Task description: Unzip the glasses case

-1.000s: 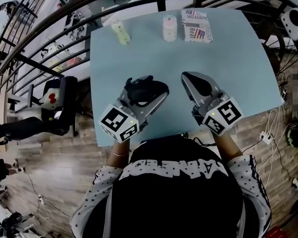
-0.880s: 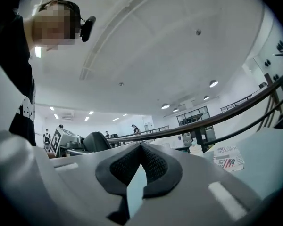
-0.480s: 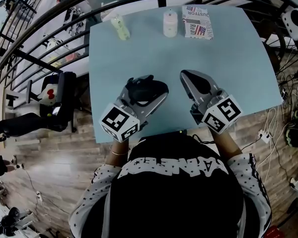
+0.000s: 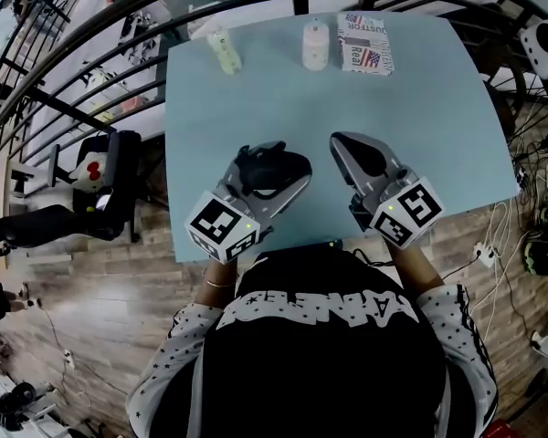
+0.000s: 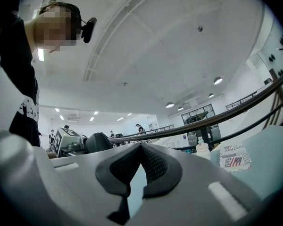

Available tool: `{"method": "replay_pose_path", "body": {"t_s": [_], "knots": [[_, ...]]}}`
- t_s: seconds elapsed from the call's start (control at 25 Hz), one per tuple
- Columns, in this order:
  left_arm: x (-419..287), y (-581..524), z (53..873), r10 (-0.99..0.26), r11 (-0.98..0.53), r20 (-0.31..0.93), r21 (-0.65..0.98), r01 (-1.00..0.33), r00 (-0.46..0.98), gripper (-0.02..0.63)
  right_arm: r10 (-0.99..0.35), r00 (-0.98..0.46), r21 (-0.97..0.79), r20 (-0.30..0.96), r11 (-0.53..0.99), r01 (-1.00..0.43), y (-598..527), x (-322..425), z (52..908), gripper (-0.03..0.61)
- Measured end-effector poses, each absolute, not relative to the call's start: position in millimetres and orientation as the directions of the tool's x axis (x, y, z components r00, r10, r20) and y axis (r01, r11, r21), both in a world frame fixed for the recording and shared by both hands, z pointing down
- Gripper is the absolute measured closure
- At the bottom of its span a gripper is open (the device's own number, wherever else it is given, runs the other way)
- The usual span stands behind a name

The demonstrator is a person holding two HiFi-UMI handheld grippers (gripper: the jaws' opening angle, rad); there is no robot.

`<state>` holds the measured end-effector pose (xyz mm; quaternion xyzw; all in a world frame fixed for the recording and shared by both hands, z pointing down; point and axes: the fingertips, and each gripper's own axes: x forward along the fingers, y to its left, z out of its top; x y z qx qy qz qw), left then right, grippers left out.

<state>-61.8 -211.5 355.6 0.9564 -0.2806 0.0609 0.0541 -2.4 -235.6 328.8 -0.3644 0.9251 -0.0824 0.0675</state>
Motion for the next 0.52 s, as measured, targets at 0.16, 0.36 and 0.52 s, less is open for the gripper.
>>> {"method": "replay_pose_path", "body": {"t_s": [0.16, 0.36, 0.52], "knots": [[-61.4, -211.2, 356.4, -0.534, -0.834, 0.153, 0.067, -0.548, 0.832, 0.614, -0.684, -0.727, -0.2, -0.062, 0.722, -0.662, -234.9, -2.1, 329.3, 0.574], [-61.0, -210.9, 358.3, -0.538, -0.831, 0.156, 0.067, -0.553, 0.828, 0.614, -0.682, -0.729, -0.199, -0.061, 0.724, -0.661, -234.4, -1.2, 331.2, 0.574], [-60.7, -210.4, 359.4, -0.535, -0.833, 0.163, 0.064, -0.55, 0.829, 0.614, -0.682, -0.728, -0.199, -0.061, 0.723, -0.661, -235.1, -1.1, 331.1, 0.574]]}}
